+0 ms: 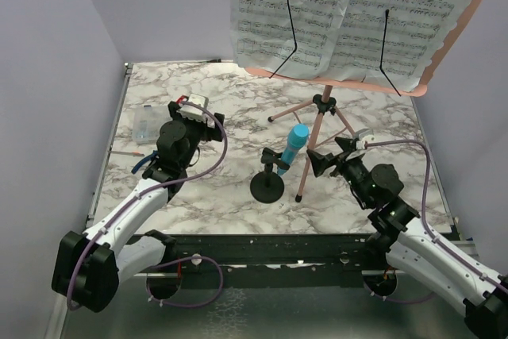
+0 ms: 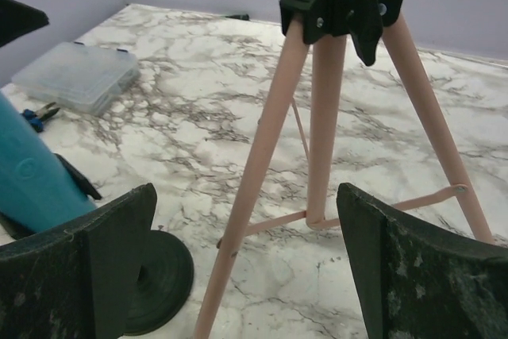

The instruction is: Set up the instrument practice props

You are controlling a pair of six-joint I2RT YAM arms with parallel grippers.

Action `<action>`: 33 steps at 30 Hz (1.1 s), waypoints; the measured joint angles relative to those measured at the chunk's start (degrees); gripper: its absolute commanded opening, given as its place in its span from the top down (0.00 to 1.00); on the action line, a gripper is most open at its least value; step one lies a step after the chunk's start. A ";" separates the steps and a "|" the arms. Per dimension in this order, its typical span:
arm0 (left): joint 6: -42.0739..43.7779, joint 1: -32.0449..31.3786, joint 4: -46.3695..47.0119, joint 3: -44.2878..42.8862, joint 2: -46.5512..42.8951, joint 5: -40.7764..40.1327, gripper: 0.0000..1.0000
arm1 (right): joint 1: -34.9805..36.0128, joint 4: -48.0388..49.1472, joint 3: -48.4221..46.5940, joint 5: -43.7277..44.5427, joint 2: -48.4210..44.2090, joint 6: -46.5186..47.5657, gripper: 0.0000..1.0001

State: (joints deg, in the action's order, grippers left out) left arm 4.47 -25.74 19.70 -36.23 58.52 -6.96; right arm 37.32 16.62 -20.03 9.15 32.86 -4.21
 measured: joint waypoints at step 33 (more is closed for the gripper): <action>-13.00 15.54 31.30 19.28 17.73 -12.90 0.01 | -35.34 34.60 8.76 10.47 35.60 -2.54 0.00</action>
State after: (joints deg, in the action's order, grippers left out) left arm -8.54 -10.20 51.00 -16.95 76.25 -19.86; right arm 1.98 51.22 -11.27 19.62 68.47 -6.74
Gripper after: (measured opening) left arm 0.988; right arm 0.998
